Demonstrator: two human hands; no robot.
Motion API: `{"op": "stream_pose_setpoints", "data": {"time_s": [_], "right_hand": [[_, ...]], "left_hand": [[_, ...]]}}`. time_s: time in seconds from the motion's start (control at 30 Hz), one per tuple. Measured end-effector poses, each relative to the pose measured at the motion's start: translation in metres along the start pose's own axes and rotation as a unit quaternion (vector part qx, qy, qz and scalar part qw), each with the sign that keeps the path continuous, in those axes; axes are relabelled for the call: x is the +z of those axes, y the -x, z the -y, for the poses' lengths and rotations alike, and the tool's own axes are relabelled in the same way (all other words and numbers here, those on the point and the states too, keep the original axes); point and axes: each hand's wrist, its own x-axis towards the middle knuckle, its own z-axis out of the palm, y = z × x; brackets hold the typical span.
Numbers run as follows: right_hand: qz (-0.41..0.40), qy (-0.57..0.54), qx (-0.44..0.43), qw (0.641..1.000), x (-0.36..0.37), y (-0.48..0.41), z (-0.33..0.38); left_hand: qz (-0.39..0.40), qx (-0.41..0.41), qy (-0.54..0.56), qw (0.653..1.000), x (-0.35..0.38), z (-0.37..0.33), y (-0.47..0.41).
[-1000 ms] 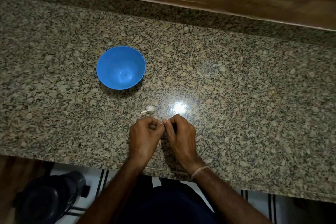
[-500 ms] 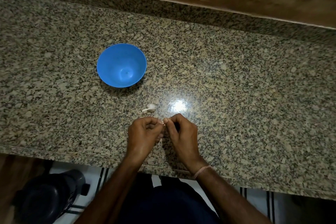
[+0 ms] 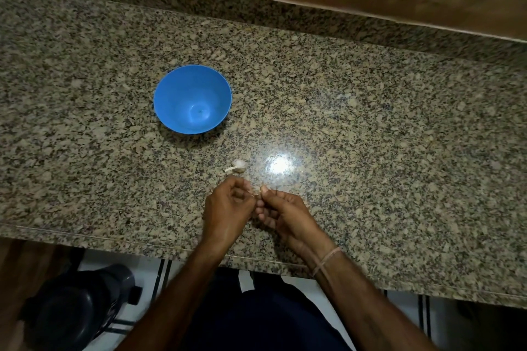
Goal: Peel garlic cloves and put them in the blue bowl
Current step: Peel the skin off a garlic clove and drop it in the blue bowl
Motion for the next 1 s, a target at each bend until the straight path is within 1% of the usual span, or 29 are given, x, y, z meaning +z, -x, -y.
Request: {"op": "stream_pose_setpoints", "data": {"time_s": [0.07, 0.13, 0.23, 0.33, 0.37, 0.43, 0.47, 0.5, 0.57, 0.6, 0.63, 0.67, 0.73, 0.77, 0.8, 0.83, 0.9, 0.93, 0.97, 1.0], "right_hand": [[-0.011, -0.010, 0.012, 1.000, 0.001, 0.000, -0.001], [-0.024, -0.007, 0.001, 1.000, 0.003, -0.001, -0.002], [-0.045, 0.036, -0.055, 0.997, 0.005, -0.001, -0.004], [-0.074, 0.115, -0.126, 0.983, 0.008, -0.001, -0.008], [-0.094, 0.168, -0.161, 0.968, 0.009, -0.001, -0.009], [-0.133, 0.287, -0.244, 0.917, 0.010, -0.002, -0.012], [-0.141, 0.325, -0.278, 0.893, 0.010, -0.001, -0.013], [-0.143, 0.349, -0.304, 0.875, 0.010, -0.001, -0.014], [-0.142, 0.367, -0.337, 0.855, 0.007, 0.000, -0.016], [-0.145, 0.372, -0.337, 0.853, 0.006, 0.000, -0.018], [-0.148, 0.370, -0.320, 0.860, 0.004, -0.001, -0.019], [-0.153, 0.359, -0.280, 0.877, 0.003, -0.002, -0.020], [-0.145, 0.296, -0.169, 0.929, 0.003, -0.006, -0.019], [-0.139, 0.279, -0.139, 0.940, 0.003, -0.007, -0.019], [-0.139, 0.291, -0.148, 0.935, 0.003, -0.007, -0.020], [-0.143, 0.326, -0.190, 0.915, 0.002, -0.006, -0.021], [-0.139, 0.393, -0.300, 0.858, 0.001, -0.001, -0.024], [-0.135, 0.414, -0.342, 0.833, 0.000, 0.001, -0.026], [-0.135, 0.429, -0.364, 0.816, 0.000, 0.002, -0.027], [-0.139, 0.439, -0.364, 0.810, 0.001, 0.001, -0.026]], "left_hand": [[0.002, 0.018, 0.040, 0.999, 0.000, 0.003, 0.001], [0.004, 0.031, 0.081, 0.996, 0.001, 0.004, 0.005], [0.000, 0.034, 0.095, 0.995, -0.001, 0.002, 0.008], [-0.012, 0.054, 0.061, 0.997, -0.002, 0.006, 0.007], [-0.018, 0.075, 0.035, 0.996, -0.002, 0.005, 0.008], [-0.021, 0.122, -0.029, 0.992, 0.000, 0.005, 0.010], [-0.014, 0.133, -0.053, 0.990, 0.000, 0.005, 0.010], [-0.002, 0.136, -0.067, 0.988, 0.001, 0.006, 0.009], [0.037, 0.122, -0.054, 0.990, 0.001, 0.010, 0.004], [0.052, 0.114, -0.046, 0.991, 0.001, 0.012, 0.003], [0.058, 0.118, -0.048, 0.990, 0.000, 0.014, 0.003], [0.053, 0.141, -0.066, 0.986, 0.000, 0.015, 0.004], [0.029, 0.211, -0.131, 0.968, 0.001, 0.016, 0.009], [0.024, 0.231, -0.151, 0.961, 0.002, 0.016, 0.011], [0.026, 0.230, -0.148, 0.962, 0.002, 0.017, 0.013], [0.034, 0.207, -0.128, 0.969, 0.001, 0.015, 0.013], [0.067, 0.114, -0.053, 0.990, 0.001, 0.015, 0.008], [0.095, 0.047, 0.004, 0.994, 0.002, 0.016, 0.005], [0.122, -0.005, 0.051, 0.991, 0.002, 0.014, 0.003], [0.135, -0.022, 0.063, 0.989, 0.002, 0.014, 0.004]]}}
